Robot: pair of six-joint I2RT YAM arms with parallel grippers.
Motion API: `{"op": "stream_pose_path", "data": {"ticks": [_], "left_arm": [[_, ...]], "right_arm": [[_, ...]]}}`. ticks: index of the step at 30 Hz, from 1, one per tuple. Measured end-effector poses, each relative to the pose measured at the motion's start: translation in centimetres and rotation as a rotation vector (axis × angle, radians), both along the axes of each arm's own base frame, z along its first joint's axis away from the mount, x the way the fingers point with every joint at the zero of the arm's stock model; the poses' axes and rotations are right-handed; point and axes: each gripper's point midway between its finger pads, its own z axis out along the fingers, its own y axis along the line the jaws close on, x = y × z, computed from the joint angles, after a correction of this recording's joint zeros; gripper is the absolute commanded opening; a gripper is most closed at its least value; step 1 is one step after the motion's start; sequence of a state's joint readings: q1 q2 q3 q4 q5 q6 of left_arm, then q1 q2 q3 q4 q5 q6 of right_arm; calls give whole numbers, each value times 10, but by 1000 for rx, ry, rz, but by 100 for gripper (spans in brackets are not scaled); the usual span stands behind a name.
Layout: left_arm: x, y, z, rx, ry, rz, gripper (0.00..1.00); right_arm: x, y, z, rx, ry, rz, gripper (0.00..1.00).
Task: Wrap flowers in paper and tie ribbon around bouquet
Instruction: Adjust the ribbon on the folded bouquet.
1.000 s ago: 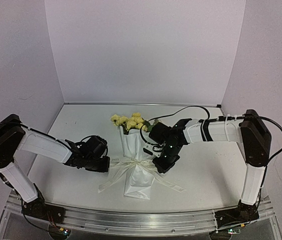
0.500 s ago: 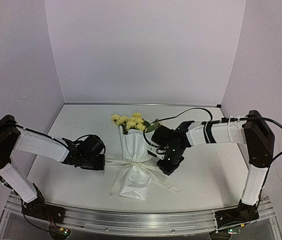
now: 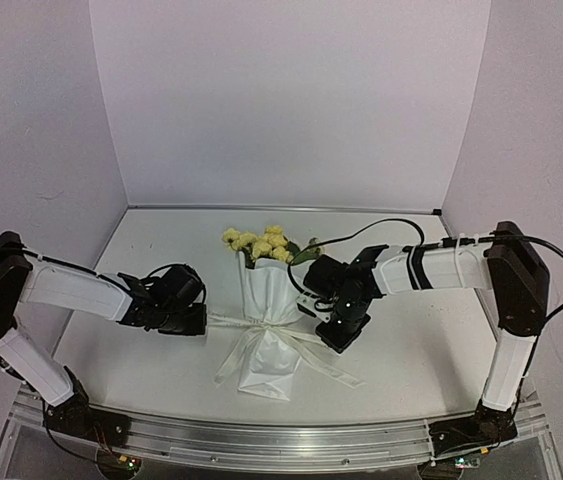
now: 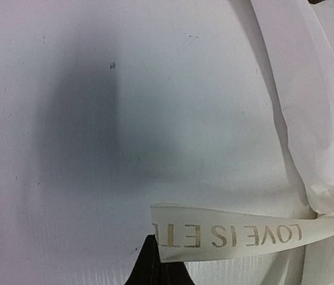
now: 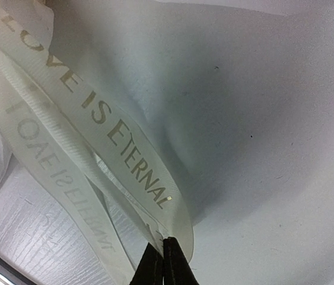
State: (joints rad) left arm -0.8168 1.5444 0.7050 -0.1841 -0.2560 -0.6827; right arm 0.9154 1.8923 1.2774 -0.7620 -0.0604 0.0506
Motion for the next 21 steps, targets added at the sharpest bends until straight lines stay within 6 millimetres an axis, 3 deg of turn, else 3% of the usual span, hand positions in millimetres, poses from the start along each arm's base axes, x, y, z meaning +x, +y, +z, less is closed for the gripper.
{"op": "stream_pose_path", "data": {"ticks": [21], "left_arm": [[-4,8,-2,-77,50,5,0]], "right_arm": [[-10,-7,-3,31,-7,-24,2]]}}
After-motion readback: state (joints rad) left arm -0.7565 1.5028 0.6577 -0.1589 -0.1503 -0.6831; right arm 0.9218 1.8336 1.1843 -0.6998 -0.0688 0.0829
